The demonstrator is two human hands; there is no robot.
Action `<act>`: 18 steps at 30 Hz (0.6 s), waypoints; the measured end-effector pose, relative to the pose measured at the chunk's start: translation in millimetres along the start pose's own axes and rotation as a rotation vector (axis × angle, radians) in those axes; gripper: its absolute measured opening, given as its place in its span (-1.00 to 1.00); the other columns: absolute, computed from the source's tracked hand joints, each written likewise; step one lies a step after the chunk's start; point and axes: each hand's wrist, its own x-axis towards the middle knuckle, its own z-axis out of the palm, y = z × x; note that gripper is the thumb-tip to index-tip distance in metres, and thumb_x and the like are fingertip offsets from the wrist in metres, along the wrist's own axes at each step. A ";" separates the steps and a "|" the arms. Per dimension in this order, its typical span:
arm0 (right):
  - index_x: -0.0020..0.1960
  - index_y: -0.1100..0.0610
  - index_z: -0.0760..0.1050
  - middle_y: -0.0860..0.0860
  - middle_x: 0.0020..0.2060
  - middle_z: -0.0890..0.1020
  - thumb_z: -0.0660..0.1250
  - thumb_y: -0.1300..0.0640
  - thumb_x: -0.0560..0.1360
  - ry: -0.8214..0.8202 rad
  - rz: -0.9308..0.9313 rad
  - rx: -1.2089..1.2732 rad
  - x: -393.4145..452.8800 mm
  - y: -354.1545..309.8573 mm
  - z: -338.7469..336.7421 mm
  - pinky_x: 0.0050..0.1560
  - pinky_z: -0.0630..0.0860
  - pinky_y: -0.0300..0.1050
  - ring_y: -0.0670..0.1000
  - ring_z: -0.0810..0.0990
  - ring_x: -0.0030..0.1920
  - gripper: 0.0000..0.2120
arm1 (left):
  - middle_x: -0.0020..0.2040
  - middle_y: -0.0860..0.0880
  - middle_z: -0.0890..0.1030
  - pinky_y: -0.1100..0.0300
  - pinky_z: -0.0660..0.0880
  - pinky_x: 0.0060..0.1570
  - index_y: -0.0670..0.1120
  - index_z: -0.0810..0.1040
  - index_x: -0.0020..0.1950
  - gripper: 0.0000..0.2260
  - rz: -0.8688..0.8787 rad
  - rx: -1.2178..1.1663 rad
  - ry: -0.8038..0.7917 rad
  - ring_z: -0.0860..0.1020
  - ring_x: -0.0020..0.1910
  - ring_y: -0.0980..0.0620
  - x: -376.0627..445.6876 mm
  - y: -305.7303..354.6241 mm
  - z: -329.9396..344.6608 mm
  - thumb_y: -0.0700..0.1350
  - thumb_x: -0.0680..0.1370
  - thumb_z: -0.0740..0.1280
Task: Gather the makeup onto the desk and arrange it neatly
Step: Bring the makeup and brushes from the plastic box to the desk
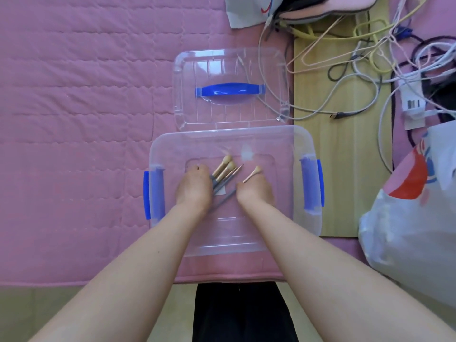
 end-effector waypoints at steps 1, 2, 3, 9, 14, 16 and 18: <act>0.32 0.12 0.38 0.11 0.21 0.56 0.26 0.05 0.53 0.002 0.022 0.018 1.6 0.3 1.8 0.11 0.46 -0.05 0.16 0.54 0.22 -0.62 | 0.12 -0.25 0.46 0.02 0.31 -0.19 -0.23 0.45 0.08 -0.85 0.004 0.014 -0.008 0.50 0.03 -0.28 0.4 0.7 0.7 -0.21 0.61 0.15; 0.31 0.11 0.41 0.11 0.19 0.57 0.26 0.07 0.51 0.006 0.039 0.036 2.8 0.9 3.4 0.09 0.47 -0.05 0.16 0.55 0.20 -0.62 | 0.13 -0.25 0.46 0.00 0.33 -0.18 -0.23 0.45 0.09 -0.85 0.009 0.027 -0.016 0.50 0.05 -0.28 0.6 1.7 1.1 -0.22 0.61 0.14; 0.28 0.12 0.44 0.12 0.17 0.59 0.28 0.07 0.50 0.013 0.055 0.057 3.3 1.6 4.1 0.07 0.47 -0.06 0.17 0.56 0.18 -0.63 | 0.14 -0.25 0.46 -0.02 0.37 -0.14 -0.23 0.44 0.10 -0.85 0.009 0.036 -0.026 0.49 0.08 -0.28 0.7 2.6 1.3 -0.23 0.60 0.14; 0.14 0.23 0.52 0.19 0.08 0.63 0.27 -0.01 0.46 0.001 0.145 0.369 1.9 3.9 6.9 0.08 0.52 -0.05 0.22 0.59 0.11 -0.62 | 0.07 -0.28 0.52 0.01 0.41 -0.12 -0.21 0.38 0.03 -0.85 -0.089 -0.177 -0.050 0.53 0.02 -0.28 -1.7 7.0 -5.7 -0.15 0.55 0.26; 0.16 0.29 0.43 0.13 -0.45 0.56 0.09 0.19 0.49 -0.109 0.249 0.704 -4.7 -1.5 12.2 -0.38 0.60 0.02 0.12 0.58 -0.43 -0.68 | -0.14 -0.19 0.46 0.03 0.36 -0.18 -0.11 0.16 -0.03 -0.77 -0.149 -0.255 -0.068 0.47 -0.16 -0.23 -11.2 6.7 -11.3 -0.08 0.56 0.23; 0.13 0.28 0.42 0.15 -0.44 0.46 0.07 0.25 0.50 -0.148 0.286 0.837 -5.1 -5.4 12.6 -0.48 0.56 -0.04 0.08 0.47 -0.49 -0.73 | -0.13 -0.20 0.46 0.02 0.37 -0.18 -0.11 0.17 -0.02 -0.78 -0.156 -0.246 -0.062 0.49 -0.13 -0.27 -10.7 5.0 -9.4 -0.10 0.56 0.22; -0.02 0.27 0.43 0.15 -0.36 0.46 0.12 0.28 0.48 -0.145 0.289 0.849 -4.6 -9.0 15.0 -0.46 0.58 -0.02 0.07 0.44 -0.49 -0.85 | -0.08 -0.23 0.51 0.05 0.37 -0.18 -0.13 0.25 -0.01 -0.82 -0.154 -0.231 -0.078 0.50 -0.10 -0.28 -7.9 4.2 -6.3 -0.10 0.55 0.24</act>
